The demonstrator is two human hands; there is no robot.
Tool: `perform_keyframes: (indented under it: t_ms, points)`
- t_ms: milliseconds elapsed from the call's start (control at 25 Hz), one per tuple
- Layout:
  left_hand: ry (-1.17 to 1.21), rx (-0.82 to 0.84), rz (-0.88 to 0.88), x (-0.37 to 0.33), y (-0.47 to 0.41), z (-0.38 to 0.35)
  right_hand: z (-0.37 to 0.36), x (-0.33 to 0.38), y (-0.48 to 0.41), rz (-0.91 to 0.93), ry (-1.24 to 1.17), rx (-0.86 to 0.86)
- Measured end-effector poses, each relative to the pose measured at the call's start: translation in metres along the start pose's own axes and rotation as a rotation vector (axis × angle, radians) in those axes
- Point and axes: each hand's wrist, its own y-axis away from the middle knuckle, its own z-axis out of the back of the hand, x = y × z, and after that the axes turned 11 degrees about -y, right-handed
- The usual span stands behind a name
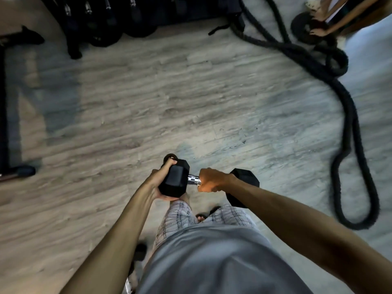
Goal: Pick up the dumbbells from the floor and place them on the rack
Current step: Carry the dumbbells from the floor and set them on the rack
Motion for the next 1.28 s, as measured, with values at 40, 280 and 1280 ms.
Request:
perform_keyframes:
  t_ms: [40,280,1280]
  points:
    - [-0.007,0.021,0.007,-0.026,-0.01,0.006,0.022,0.007,-0.014,-0.015,-0.005,0.001]
    - [-0.102,0.048,0.031,-0.184,-0.034,0.046,0.146,0.06,-0.075,-0.057,-0.04,-0.064]
    - [-0.273,0.054,0.034,-0.78,-0.193,-0.011,0.69,0.054,-0.315,-0.134,-0.166,-0.032]
